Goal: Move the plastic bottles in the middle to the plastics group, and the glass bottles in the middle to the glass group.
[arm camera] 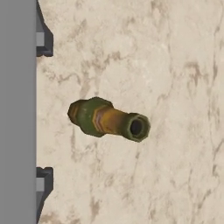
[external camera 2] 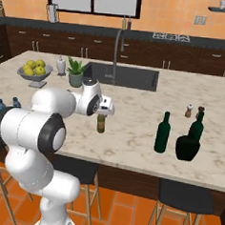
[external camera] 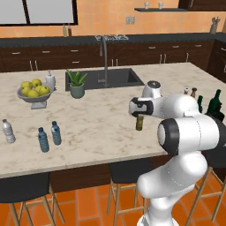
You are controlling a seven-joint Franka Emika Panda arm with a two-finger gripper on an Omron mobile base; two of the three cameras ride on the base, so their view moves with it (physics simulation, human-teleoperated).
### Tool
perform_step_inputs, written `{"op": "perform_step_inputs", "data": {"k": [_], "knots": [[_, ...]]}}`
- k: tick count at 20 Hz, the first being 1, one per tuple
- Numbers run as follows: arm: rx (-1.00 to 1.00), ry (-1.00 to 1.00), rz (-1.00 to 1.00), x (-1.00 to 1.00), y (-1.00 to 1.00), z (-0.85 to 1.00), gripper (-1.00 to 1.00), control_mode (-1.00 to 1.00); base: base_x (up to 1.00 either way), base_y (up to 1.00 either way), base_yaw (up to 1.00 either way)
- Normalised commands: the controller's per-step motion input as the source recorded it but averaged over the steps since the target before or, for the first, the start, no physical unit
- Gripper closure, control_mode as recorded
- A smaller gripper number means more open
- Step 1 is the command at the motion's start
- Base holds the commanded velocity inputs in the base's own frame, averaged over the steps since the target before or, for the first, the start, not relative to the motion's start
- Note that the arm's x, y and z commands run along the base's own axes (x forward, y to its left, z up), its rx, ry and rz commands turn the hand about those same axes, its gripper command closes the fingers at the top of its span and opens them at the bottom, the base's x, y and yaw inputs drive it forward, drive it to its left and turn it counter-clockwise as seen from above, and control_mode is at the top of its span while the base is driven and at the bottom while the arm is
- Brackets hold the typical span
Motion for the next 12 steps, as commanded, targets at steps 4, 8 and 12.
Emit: {"op": "perform_step_inputs", "data": {"k": [4,8,12], "knots": [[0.00,0.00,0.00,0.10,0.00,-0.23,-1.00,-1.00,0.00,0.00,0.00],[0.00,0.00,0.00,0.19,0.00,-0.04,-1.00,-1.00,0.00,0.00,0.00],[0.00,-0.01,0.00,0.32,0.00,-0.09,-1.00,-1.00,0.00,0.00,0.00]]}}
